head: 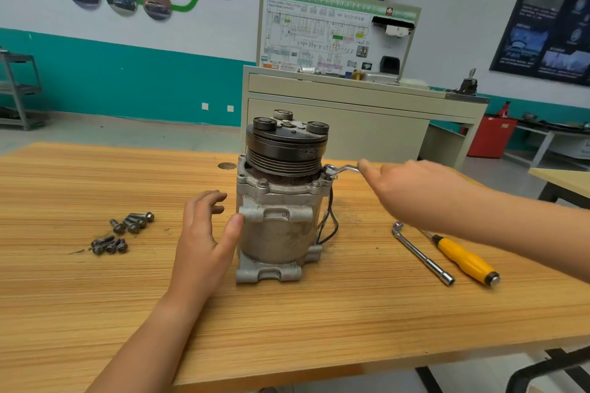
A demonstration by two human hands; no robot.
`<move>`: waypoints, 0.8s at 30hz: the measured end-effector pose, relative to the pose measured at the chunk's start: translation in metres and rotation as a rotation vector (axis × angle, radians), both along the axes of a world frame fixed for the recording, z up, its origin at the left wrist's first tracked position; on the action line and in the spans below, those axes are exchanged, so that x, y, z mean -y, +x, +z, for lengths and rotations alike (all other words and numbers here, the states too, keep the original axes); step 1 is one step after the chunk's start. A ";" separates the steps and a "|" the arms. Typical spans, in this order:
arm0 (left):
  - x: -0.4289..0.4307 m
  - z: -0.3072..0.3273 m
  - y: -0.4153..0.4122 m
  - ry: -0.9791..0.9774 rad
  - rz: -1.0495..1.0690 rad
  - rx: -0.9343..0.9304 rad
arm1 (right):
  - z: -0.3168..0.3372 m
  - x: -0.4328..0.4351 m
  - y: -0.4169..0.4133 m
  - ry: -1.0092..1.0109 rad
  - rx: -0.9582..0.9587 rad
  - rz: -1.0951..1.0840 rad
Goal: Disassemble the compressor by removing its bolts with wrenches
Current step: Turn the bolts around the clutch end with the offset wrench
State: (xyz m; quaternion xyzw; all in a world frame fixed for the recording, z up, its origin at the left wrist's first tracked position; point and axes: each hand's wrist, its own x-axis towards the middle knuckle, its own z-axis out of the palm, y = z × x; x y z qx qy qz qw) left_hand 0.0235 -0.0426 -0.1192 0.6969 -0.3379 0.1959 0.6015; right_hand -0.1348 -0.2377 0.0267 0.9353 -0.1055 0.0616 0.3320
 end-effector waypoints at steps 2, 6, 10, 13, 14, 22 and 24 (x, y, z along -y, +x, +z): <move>0.000 -0.001 0.002 -0.002 0.003 0.000 | 0.005 0.012 0.006 -0.064 0.017 0.028; 0.001 -0.001 0.002 -0.003 -0.002 0.003 | -0.002 0.036 0.024 -0.001 0.126 0.207; 0.001 0.000 0.001 -0.009 0.012 0.007 | -0.025 0.049 0.060 0.123 0.453 0.454; 0.000 -0.001 0.000 -0.014 0.015 -0.001 | -0.032 0.041 0.086 0.274 0.491 0.460; 0.000 -0.001 0.000 -0.012 0.013 0.001 | -0.032 0.041 0.089 0.286 0.482 0.444; 0.001 0.002 -0.002 -0.008 -0.009 0.042 | -0.015 0.039 0.031 0.589 0.700 0.339; 0.000 0.003 -0.002 0.013 0.011 0.075 | -0.017 0.032 0.012 0.534 0.610 0.302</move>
